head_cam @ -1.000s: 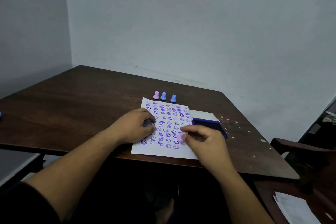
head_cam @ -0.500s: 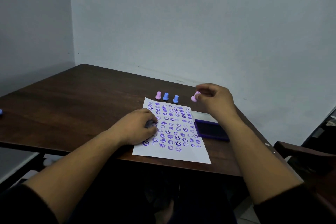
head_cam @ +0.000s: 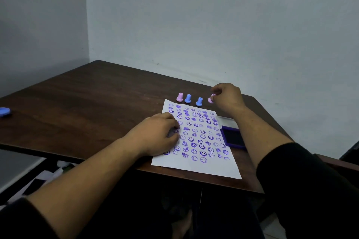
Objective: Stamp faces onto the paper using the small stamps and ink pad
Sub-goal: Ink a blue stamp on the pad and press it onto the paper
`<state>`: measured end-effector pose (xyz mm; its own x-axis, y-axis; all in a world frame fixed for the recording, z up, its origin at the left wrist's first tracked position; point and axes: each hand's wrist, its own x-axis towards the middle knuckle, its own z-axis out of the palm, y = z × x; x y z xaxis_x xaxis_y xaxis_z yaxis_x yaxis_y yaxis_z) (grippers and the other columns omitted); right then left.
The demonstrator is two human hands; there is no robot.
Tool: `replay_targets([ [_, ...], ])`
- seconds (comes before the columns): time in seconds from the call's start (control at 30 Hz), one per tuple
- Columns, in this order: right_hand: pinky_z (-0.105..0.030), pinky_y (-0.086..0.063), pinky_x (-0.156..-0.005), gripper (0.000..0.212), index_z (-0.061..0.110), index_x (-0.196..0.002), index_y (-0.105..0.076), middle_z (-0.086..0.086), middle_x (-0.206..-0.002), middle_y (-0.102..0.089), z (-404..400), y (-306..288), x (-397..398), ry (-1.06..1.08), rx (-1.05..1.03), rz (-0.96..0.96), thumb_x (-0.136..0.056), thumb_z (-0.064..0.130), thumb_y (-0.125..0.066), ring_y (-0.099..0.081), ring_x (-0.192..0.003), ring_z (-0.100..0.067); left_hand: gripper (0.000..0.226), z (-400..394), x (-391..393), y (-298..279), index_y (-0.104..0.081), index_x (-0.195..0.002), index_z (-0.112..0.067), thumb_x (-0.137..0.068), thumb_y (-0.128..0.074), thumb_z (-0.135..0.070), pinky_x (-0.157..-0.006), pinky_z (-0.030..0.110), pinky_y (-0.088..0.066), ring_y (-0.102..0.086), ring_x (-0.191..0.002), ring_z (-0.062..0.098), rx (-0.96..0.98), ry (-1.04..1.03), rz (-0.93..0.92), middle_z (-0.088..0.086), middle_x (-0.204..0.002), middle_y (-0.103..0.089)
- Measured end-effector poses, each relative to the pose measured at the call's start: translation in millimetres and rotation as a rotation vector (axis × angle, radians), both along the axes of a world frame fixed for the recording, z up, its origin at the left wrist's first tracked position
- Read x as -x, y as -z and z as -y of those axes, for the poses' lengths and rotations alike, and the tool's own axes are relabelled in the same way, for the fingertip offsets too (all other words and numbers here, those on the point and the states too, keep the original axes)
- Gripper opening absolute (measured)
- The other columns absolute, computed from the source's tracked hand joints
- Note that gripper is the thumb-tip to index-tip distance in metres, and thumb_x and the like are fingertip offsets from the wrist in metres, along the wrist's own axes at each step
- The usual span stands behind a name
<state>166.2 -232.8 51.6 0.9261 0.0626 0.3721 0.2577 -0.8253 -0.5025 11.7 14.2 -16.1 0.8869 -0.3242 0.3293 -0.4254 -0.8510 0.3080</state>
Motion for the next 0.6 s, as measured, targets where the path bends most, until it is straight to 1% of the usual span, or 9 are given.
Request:
replay_targets([
  [0.07,-0.026,-0.052,-0.090,0.036,0.012,-0.122,-0.077,-0.006,-0.111,-0.081,-1,7,-8,0.008,0.048,-0.004,-0.087,0.009,-0.082,-0.073,-0.102,-0.020,0.045,1,1,0,-0.063,-0.131,-0.026,-0.095,-0.049,-0.049,-0.100,0.038,-0.047,-0.055,-0.117,0.013,-0.017,0.001,0.004,-0.008,-0.127,-0.058],
  [0.1,-0.027,-0.052,-0.091,0.036,0.012,-0.124,-0.077,-0.007,-0.113,-0.081,-2,11,-11,0.013,0.064,-0.006,-0.088,0.009,-0.081,-0.073,-0.105,-0.022,0.045,1,1,0,-0.063,-0.131,-0.026,-0.095,-0.049,-0.048,-0.100,0.038,-0.047,-0.055,-0.116,0.014,-0.024,0.000,0.007,-0.008,-0.127,-0.058],
  [0.17,-0.026,-0.051,-0.087,0.037,0.011,-0.126,-0.076,-0.008,-0.116,-0.080,-1,19,-18,0.025,0.078,-0.017,-0.089,0.008,-0.080,-0.074,-0.103,-0.022,0.044,2,1,1,-0.062,-0.131,-0.025,-0.095,-0.048,-0.047,-0.099,0.039,-0.047,-0.055,-0.115,0.015,-0.041,-0.002,0.019,-0.007,-0.127,-0.059],
  [0.23,-0.027,-0.053,-0.080,0.034,0.011,-0.124,-0.076,-0.009,-0.115,-0.080,-1,25,-23,0.034,0.075,-0.031,-0.090,0.007,-0.079,-0.074,-0.093,-0.022,0.043,3,3,1,-0.062,-0.130,-0.025,-0.096,-0.048,-0.046,-0.098,0.039,-0.047,-0.056,-0.114,0.016,-0.054,-0.003,0.025,-0.006,-0.126,-0.059],
  [0.27,-0.029,-0.055,-0.081,0.033,0.011,-0.123,-0.077,-0.010,-0.114,-0.081,-1,28,-25,0.036,0.079,-0.027,-0.090,0.007,-0.078,-0.074,-0.093,-0.023,0.043,3,3,1,-0.062,-0.130,-0.025,-0.096,-0.047,-0.046,-0.098,0.040,-0.047,-0.056,-0.113,0.017,-0.059,-0.003,0.025,-0.005,-0.125,-0.059],
  [0.37,-0.035,-0.058,-0.093,0.030,0.010,-0.120,-0.078,-0.010,-0.111,-0.082,-1,36,-29,0.037,0.098,0.000,-0.090,0.006,-0.075,-0.076,-0.103,-0.025,0.041,5,4,1,-0.062,-0.129,-0.024,-0.097,-0.048,-0.044,-0.098,0.040,-0.047,-0.056,-0.114,0.019,-0.075,-0.005,0.028,-0.004,-0.126,-0.059],
  [0.5,-0.040,-0.061,-0.095,0.027,0.011,-0.119,-0.078,-0.009,-0.106,-0.083,-1,42,-33,0.036,0.075,-0.027,-0.093,0.006,-0.072,-0.078,-0.100,-0.024,0.040,7,5,1,-0.062,-0.129,-0.024,-0.097,-0.049,-0.043,-0.099,0.039,-0.046,-0.056,-0.115,0.020,-0.083,-0.010,0.029,-0.004,-0.126,-0.059],
  [0.6,-0.037,-0.060,-0.092,0.028,0.016,-0.117,-0.079,-0.006,-0.106,-0.082,-1,41,-32,0.036,0.105,-0.030,-0.091,0.008,-0.072,-0.077,-0.101,-0.024,0.040,7,6,0,-0.062,-0.129,-0.023,-0.097,-0.048,-0.043,-0.098,0.038,-0.046,-0.056,-0.114,0.020,-0.083,-0.012,0.028,-0.003,-0.126,-0.059],
])
